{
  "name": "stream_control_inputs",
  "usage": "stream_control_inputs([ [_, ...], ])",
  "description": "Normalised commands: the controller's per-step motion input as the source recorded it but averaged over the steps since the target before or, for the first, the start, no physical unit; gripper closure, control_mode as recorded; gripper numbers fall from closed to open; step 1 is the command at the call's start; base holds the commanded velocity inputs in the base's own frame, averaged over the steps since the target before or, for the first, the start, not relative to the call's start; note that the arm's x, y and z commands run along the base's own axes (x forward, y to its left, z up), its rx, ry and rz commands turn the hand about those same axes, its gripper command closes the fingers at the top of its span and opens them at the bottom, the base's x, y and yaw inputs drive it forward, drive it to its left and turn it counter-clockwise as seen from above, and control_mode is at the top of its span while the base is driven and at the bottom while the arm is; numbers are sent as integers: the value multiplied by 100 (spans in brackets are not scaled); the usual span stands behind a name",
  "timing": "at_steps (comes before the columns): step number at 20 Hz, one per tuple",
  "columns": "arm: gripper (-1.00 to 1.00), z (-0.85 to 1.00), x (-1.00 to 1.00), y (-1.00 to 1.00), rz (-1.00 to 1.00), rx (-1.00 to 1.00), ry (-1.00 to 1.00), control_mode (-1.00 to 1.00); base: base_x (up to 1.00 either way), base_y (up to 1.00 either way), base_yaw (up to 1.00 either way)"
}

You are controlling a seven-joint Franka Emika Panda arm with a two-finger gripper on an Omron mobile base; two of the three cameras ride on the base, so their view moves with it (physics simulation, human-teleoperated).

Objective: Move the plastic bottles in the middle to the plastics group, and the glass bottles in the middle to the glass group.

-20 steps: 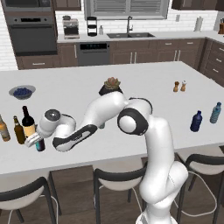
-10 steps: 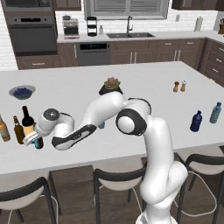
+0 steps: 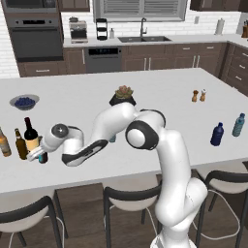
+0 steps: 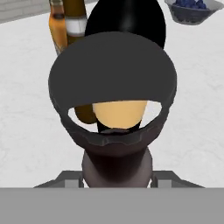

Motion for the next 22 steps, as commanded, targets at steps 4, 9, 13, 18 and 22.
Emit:
stream_control_inputs([
  [4, 100, -9, 0, 0, 0, 0, 0, -100, 0, 0, 0],
  [9, -100, 0, 0, 0, 0, 0, 0, -100, 0, 0, 0],
  [13, -100, 0, 0, 0, 0, 0, 0, -100, 0, 0, 0],
  [18, -100, 0, 0, 0, 0, 0, 0, -100, 0, 0, 0],
  [22, -100, 0, 0, 0, 0, 0, 0, -100, 0, 0, 0],
])
